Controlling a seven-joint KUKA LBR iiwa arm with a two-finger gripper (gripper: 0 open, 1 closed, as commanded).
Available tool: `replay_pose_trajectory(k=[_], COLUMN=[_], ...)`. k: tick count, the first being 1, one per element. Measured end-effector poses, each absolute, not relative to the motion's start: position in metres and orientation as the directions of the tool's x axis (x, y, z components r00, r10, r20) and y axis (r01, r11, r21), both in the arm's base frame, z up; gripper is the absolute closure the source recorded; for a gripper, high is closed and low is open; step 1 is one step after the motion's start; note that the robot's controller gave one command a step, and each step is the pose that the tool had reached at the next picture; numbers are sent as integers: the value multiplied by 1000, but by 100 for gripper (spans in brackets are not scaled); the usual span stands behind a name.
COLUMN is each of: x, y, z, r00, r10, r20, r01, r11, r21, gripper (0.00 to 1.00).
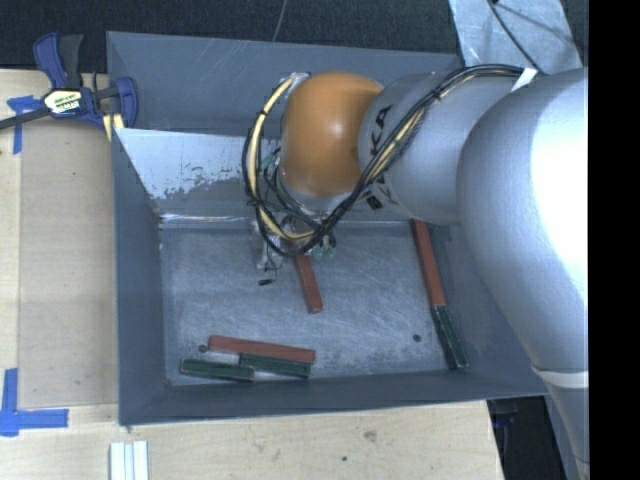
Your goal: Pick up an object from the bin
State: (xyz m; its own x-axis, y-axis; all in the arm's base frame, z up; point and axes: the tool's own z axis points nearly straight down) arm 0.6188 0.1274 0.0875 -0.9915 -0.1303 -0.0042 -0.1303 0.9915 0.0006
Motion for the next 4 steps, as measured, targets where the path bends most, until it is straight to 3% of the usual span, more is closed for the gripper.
replay_pose_trajectory(k=[1,2,3,4], x=[619,608,608,611], y=[127,127,188,173], z=[87,156,86,97], r00=[-992,-993,-985,-991], r10=[-130,-120,-171,-130], r20=[-4,1,1,0], r01=[-130,-120,-171,-130], r11=[992,993,985,991], r21=[1,0,1,3], gripper=[100,100,0,0])
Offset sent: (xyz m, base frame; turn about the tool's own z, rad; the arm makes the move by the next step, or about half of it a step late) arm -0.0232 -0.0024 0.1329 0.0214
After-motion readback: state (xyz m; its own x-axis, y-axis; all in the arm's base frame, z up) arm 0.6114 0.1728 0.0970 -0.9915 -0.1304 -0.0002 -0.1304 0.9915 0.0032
